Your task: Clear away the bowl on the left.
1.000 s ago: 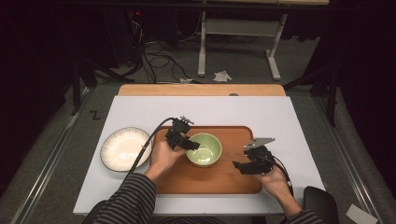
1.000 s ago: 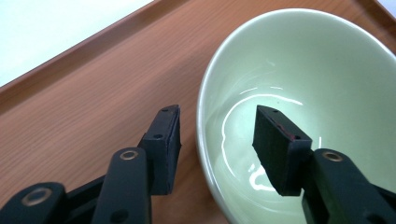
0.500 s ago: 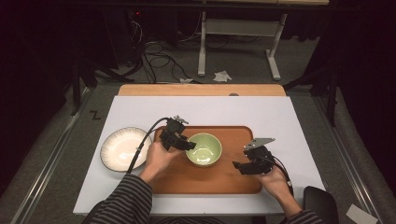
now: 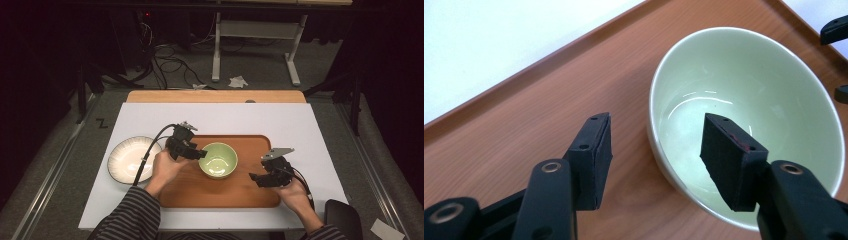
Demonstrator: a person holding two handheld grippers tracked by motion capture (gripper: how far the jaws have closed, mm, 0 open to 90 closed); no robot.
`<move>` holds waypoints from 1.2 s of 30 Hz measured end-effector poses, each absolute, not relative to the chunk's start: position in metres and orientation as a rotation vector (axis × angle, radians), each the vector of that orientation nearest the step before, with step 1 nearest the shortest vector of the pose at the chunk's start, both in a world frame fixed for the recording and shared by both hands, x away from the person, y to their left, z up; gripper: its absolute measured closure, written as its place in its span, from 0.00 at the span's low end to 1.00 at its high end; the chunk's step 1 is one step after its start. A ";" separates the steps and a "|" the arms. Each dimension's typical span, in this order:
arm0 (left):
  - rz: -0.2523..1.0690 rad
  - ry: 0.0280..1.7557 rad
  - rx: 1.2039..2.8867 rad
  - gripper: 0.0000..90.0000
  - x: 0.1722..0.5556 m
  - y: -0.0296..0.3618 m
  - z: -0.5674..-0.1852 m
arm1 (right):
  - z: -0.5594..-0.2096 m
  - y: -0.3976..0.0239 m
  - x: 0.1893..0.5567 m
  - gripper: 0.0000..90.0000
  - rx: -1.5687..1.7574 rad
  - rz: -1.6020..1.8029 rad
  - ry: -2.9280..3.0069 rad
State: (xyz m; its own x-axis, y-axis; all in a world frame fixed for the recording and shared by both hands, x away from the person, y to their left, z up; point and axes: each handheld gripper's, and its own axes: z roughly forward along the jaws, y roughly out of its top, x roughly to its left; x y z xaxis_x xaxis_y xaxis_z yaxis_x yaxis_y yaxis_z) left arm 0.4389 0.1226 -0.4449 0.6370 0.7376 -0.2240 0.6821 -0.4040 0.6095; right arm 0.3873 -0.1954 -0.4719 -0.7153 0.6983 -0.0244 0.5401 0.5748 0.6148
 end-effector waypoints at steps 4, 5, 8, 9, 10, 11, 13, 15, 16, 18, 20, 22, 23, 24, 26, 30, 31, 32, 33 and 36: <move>0.103 1.116 2.146 0.51 0.437 0.128 -0.443 | -0.472 -0.195 0.387 0.40 1.023 0.854 2.539; 0.103 1.116 2.146 0.51 0.437 0.128 -0.443 | -0.472 -0.195 0.387 0.40 1.023 0.854 2.539; 0.105 1.127 2.138 0.51 0.438 0.131 -0.443 | -0.472 -0.196 0.387 0.40 1.025 0.854 2.543; 0.104 1.123 2.144 0.51 0.438 0.132 -0.443 | -0.472 -0.196 0.387 0.40 1.028 0.859 2.540; 0.106 1.126 2.140 0.51 0.437 0.133 -0.442 | -0.472 -0.196 0.387 0.40 1.027 0.864 2.540; 0.107 1.123 2.140 0.51 0.437 0.134 -0.441 | -0.471 -0.197 0.387 0.40 1.028 0.864 2.536; 0.113 1.122 2.135 0.51 0.435 0.135 -0.440 | -0.471 -0.196 0.387 0.40 1.027 0.864 2.537; 0.123 1.125 2.133 0.51 0.434 0.137 -0.438 | -0.471 -0.196 0.387 0.40 1.023 0.860 2.536; 0.121 1.134 2.125 0.51 0.433 0.140 -0.438 | -0.471 -0.196 0.386 0.40 1.023 0.860 2.537; 0.122 1.143 2.117 0.51 0.433 0.144 -0.438 | -0.471 -0.196 0.386 0.40 1.021 0.859 2.540; 0.124 1.150 2.105 0.51 0.433 0.146 -0.438 | -0.472 -0.197 0.386 0.40 1.019 0.868 2.535; 0.125 1.151 2.107 0.51 0.433 0.147 -0.437 | -0.471 -0.197 0.386 0.40 1.018 0.870 2.535; 0.127 1.151 2.106 0.51 0.433 0.148 -0.436 | -0.471 -0.197 0.386 0.40 1.014 0.872 2.534; 0.124 1.149 2.102 0.52 0.432 0.149 -0.435 | -0.471 -0.197 0.386 0.40 1.015 0.870 2.535; 0.123 1.150 2.101 0.52 0.431 0.149 -0.435 | -0.472 -0.197 0.386 0.40 1.014 0.867 2.536; 0.144 1.139 2.107 0.51 0.424 0.156 -0.429 | -0.472 -0.197 0.386 0.41 1.019 0.865 2.537; 0.144 1.139 2.107 0.51 0.424 0.156 -0.429 | -0.472 -0.197 0.386 0.41 1.019 0.865 2.537; 0.152 1.144 2.099 0.51 0.423 0.158 -0.428 | -0.472 -0.197 0.386 0.41 1.021 0.871 2.540; 0.155 1.147 2.094 0.51 0.423 0.160 -0.427 | -0.472 -0.198 0.387 0.41 1.020 0.869 2.537; 0.148 1.169 2.059 0.51 0.422 0.166 -0.426 | -0.471 -0.199 0.387 0.41 1.023 0.867 2.534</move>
State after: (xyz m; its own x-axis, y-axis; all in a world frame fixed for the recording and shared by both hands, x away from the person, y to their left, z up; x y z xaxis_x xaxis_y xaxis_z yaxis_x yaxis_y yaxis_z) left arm 0.4223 0.1660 -0.4262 0.5760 0.7783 -0.2501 0.6916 -0.3008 0.6566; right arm 0.3869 -0.1986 -0.4707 -0.7128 0.7008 -0.0275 0.5370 0.5706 0.6214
